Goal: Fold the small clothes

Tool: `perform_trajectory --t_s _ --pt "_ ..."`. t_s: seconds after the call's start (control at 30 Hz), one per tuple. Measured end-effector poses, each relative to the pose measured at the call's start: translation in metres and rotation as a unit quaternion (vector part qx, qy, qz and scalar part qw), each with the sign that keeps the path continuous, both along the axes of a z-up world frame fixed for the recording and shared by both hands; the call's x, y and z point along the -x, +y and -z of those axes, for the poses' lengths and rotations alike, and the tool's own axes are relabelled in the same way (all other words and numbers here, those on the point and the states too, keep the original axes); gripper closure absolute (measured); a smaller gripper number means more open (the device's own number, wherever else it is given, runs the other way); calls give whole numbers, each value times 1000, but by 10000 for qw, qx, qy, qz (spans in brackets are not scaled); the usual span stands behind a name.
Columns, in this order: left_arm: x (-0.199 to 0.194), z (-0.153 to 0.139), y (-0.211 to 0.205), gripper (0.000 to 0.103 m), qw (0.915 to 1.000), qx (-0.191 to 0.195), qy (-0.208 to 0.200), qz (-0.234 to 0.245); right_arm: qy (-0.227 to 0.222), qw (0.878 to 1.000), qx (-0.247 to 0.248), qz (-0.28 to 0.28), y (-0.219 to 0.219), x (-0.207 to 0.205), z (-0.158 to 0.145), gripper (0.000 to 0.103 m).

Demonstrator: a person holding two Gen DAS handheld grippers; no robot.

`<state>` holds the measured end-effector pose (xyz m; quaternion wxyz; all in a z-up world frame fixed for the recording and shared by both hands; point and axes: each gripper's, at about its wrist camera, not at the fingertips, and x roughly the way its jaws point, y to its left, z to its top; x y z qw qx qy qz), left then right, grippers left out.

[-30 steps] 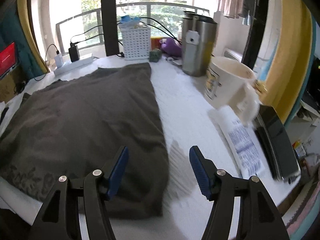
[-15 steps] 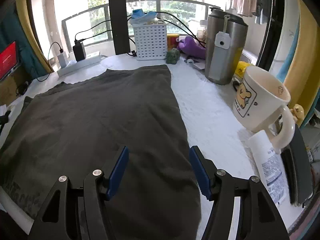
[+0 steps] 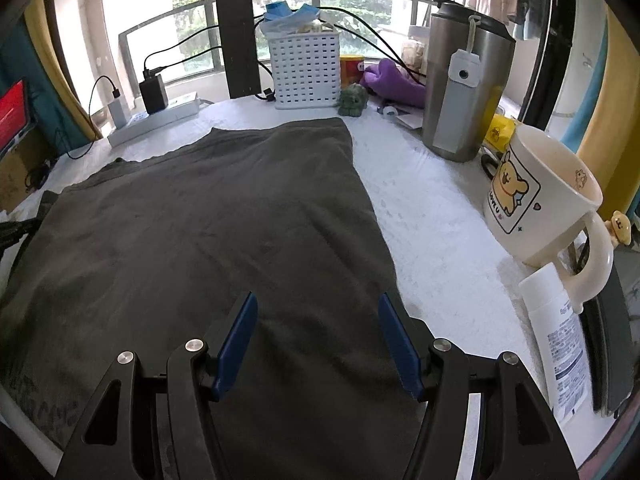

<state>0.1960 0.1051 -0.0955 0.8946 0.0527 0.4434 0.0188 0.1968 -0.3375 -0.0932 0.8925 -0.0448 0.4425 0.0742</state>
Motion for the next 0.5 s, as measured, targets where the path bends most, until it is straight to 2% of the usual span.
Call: perform_trajectory --t_s 0.17,0.3,0.4,0.43,0.5 --pt "-3 -3 11 100 9999 138 -9 -82 31 10000 25 58 0 8 1 38" --pt "5 -13 15 98 9990 -100 -167 -394 -15 9999 21 119 -3 19 -2 38" --pt "19 -28 15 98 9988 195 -315 -309 -97 9999 26 124 -2 27 -8 38" --pt "26 -32 11 97 9987 222 -370 -253 -136 9998 25 122 -2 31 -10 38" --pt "38 -40 2 87 9985 283 -446 -129 -191 9997 25 120 -2 37 -13 38"
